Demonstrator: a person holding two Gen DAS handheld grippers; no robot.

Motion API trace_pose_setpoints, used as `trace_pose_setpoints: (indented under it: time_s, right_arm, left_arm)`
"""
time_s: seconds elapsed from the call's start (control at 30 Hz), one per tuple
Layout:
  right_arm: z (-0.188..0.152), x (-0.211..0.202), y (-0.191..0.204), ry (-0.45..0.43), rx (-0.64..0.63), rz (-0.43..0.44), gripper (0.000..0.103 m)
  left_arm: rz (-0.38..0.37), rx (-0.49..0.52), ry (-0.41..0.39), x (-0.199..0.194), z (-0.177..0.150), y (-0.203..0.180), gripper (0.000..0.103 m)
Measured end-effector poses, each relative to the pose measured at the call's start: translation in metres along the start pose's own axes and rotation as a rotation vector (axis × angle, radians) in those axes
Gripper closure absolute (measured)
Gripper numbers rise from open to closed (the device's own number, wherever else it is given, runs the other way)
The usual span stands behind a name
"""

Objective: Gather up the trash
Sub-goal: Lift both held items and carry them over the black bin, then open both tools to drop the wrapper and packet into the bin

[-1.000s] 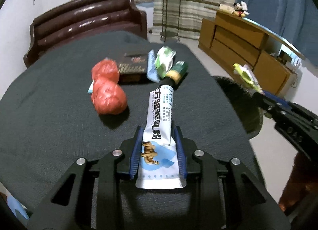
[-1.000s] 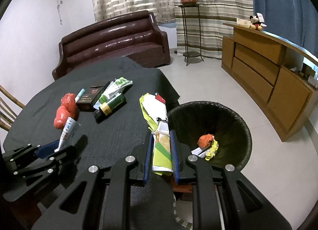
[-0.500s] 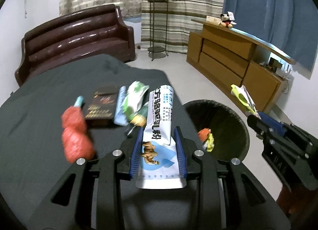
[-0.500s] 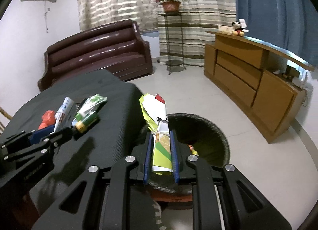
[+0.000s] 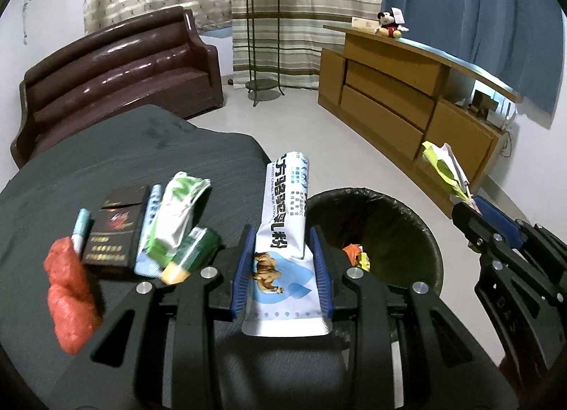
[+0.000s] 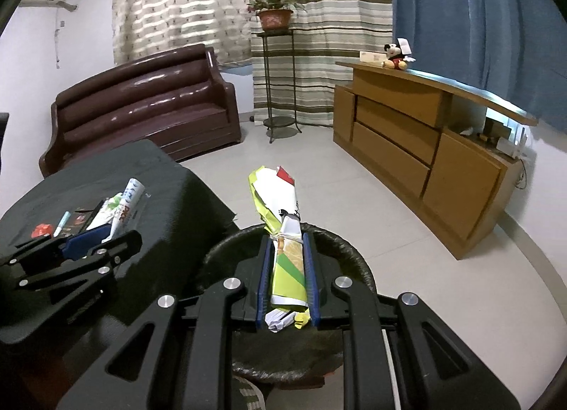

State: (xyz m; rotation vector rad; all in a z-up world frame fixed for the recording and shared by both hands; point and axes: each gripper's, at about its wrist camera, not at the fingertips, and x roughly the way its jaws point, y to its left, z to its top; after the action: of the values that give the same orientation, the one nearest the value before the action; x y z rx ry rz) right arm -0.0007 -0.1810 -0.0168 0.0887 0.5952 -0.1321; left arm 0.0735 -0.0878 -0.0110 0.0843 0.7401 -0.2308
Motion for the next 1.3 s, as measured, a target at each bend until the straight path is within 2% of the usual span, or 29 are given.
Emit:
trace_pose_setpoints:
  time_s: [0.4, 1.03, 1.1, 1.17, 1.3]
  right_arm:
    - [-0.001, 0.019, -0.009, 0.027, 0.036, -0.028, 0.084]
    - [0.006, 0.027, -0.013, 0.044, 0.059, -0.039, 0.084]
    - [0.008, 0.028, -0.012, 0.046, 0.064, -0.04, 0.082]
    - [0.008, 0.028, -0.012, 0.049, 0.066, -0.037, 0.075]
    - [0.009, 0.026, -0.014, 0.04, 0.069, -0.045, 0.071]
  left_arm:
    - [0.0, 0.027, 0.03, 0.03, 0.014, -0.016, 0.072]
    - [0.011, 0.042, 0.055, 0.043, 0.023, -0.027, 0.071]
    - [0.015, 0.046, 0.055, 0.044, 0.023, -0.028, 0.069]
    - [0.017, 0.045, 0.053, 0.044, 0.023, -0.028, 0.058]
    - [0.017, 0.031, 0.053, 0.044, 0.023, -0.027, 0.053]
